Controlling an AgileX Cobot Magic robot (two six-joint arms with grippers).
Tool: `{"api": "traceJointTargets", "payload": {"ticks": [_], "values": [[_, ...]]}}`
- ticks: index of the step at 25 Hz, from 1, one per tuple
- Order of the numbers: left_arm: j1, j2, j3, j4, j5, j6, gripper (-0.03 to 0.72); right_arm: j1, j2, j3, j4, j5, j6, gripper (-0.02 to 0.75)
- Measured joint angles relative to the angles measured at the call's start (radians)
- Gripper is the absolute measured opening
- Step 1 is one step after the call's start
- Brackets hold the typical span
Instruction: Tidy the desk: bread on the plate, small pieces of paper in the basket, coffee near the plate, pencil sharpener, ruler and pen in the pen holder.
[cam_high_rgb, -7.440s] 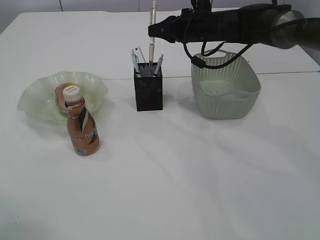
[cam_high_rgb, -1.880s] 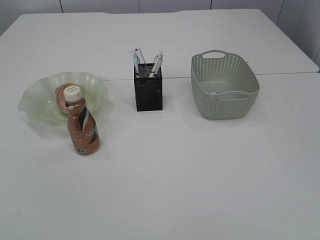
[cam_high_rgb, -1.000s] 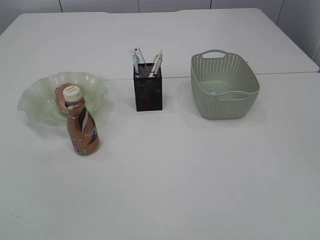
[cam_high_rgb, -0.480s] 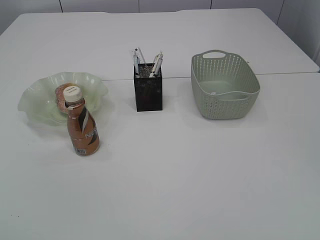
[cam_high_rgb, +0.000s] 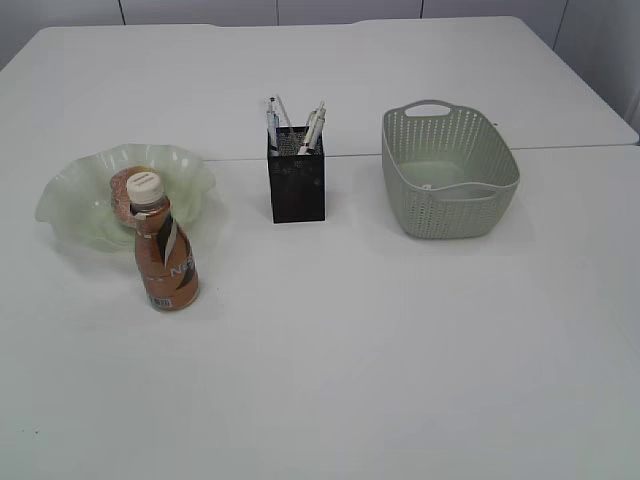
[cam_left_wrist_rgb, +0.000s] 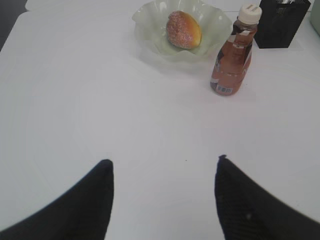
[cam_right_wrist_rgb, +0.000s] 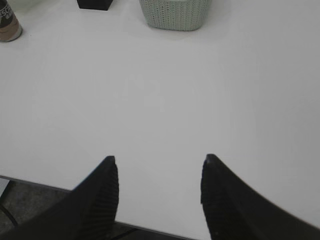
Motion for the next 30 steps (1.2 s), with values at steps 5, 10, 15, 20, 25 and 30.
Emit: {"api": "traceJointTargets", "payload": {"ticks": [5, 10, 15, 20, 25, 30], "values": [[0.000, 0.000, 0.000, 0.000, 0.000, 0.000, 0.473, -0.002, -0.002, 0.000, 0.000, 0.000, -0.002, 0.397], [0.000, 0.000, 0.000, 0.000, 0.000, 0.000, 0.473, -0.053, -0.018, 0.000, 0.000, 0.000, -0.002, 0.397], [0.000, 0.000, 0.000, 0.000, 0.000, 0.000, 0.473, -0.062, -0.022, 0.000, 0.000, 0.000, -0.002, 0.397], [0.000, 0.000, 0.000, 0.000, 0.000, 0.000, 0.473, -0.063, -0.022, 0.000, 0.000, 0.000, -0.002, 0.398], [0.000, 0.000, 0.000, 0.000, 0.000, 0.000, 0.473, -0.063, -0.022, 0.000, 0.000, 0.000, -0.002, 0.398], [0.000, 0.000, 0.000, 0.000, 0.000, 0.000, 0.473, -0.063, -0.022, 0.000, 0.000, 0.000, -0.002, 0.398]]}}
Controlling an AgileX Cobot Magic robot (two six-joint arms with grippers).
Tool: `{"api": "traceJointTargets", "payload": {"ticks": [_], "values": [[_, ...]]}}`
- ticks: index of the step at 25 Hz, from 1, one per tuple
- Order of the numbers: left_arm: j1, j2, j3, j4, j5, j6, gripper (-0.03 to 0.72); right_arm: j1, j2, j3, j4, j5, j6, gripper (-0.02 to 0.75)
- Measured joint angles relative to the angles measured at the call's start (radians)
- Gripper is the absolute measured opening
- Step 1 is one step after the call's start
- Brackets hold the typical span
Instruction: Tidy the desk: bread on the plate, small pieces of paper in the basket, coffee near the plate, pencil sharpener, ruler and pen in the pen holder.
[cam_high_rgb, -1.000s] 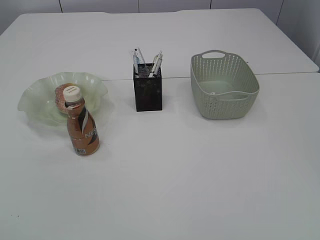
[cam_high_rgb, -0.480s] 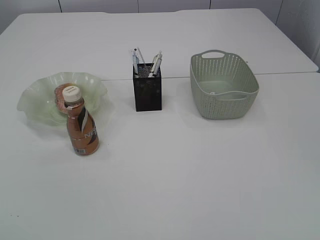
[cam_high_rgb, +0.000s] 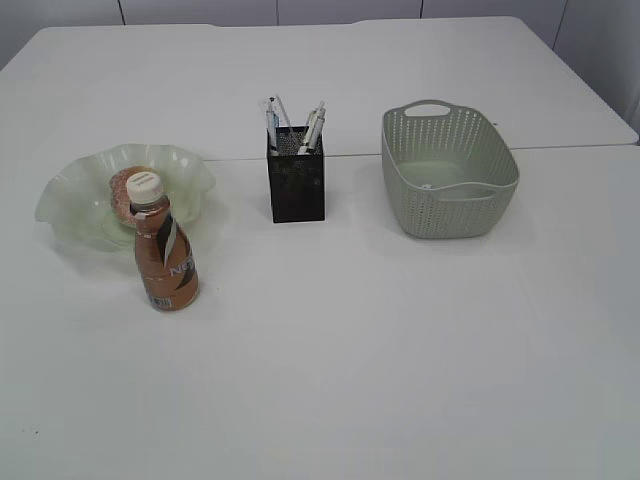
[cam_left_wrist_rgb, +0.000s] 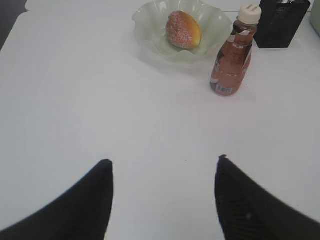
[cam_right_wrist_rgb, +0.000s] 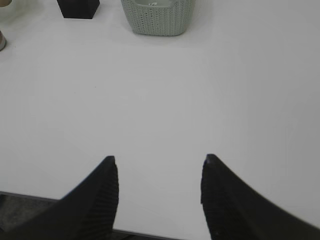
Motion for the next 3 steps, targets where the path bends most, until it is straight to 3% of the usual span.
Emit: {"api": "traceJointTargets", "payload": {"ticks": [3], "values": [[0.000, 0.000, 0.000, 0.000, 0.000, 0.000, 0.473, 0.000, 0.000, 0.000, 0.000, 0.000, 0.000, 0.398]]}}
